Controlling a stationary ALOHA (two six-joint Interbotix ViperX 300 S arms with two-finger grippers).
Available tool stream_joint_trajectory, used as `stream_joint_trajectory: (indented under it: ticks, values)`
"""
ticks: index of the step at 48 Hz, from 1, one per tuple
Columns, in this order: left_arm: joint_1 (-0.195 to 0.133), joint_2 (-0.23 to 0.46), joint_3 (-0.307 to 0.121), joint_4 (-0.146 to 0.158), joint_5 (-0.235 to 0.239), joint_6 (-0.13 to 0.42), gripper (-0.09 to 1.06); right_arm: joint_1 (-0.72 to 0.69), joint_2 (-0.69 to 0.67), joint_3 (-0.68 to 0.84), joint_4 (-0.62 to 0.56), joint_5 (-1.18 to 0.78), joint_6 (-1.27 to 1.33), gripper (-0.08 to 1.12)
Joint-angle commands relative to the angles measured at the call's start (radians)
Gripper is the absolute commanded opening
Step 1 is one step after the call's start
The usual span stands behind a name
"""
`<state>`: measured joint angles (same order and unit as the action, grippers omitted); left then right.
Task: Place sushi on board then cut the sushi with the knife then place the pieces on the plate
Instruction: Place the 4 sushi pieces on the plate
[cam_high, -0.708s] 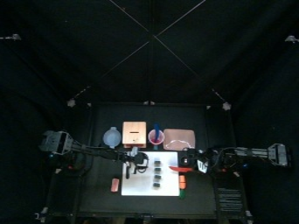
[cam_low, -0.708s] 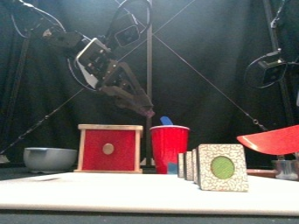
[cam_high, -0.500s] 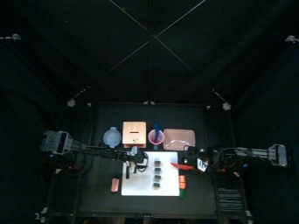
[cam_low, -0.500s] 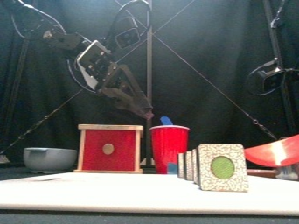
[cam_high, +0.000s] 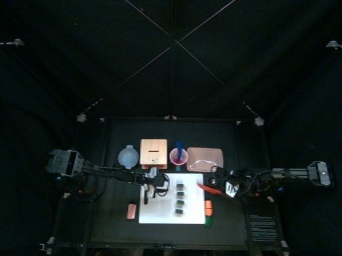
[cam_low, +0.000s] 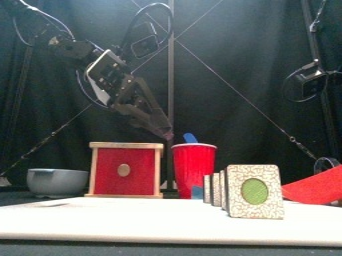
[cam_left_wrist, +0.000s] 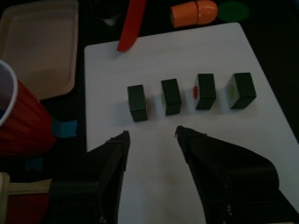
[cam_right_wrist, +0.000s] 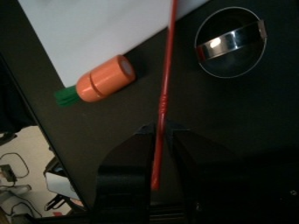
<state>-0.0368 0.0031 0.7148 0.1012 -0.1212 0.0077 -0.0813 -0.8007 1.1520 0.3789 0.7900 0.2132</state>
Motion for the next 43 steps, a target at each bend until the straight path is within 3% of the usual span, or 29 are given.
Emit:
stream_joint_trajectory:
  ticks: [1, 12, 22, 30, 43]
  values:
    - [0.005, -0.008, -0.006, -0.002, -0.008, -0.002, 0.83, 0.003, 0.002, -0.044, 0.009, -0.009, 0.002, 0.59]
    - [0.003, -0.006, -0.002, -0.003, -0.008, 0.0, 0.83, 0.003, 0.002, -0.129, -0.038, 0.0, 0.002, 0.64]
    - [0.005, -0.021, 0.014, -0.005, -0.015, -0.002, 0.83, 0.003, 0.069, -0.239, -0.196, -0.11, 0.002, 0.68]
    - [0.015, -0.037, 0.048, -0.006, -0.061, -0.003, 0.83, 0.009, 0.196, -0.29, -0.305, -0.19, 0.002, 0.76]
    - [0.041, -0.069, 0.129, -0.066, -0.166, 0.002, 0.83, 0.06, 0.408, -0.359, -0.387, -0.298, -0.002, 0.9]
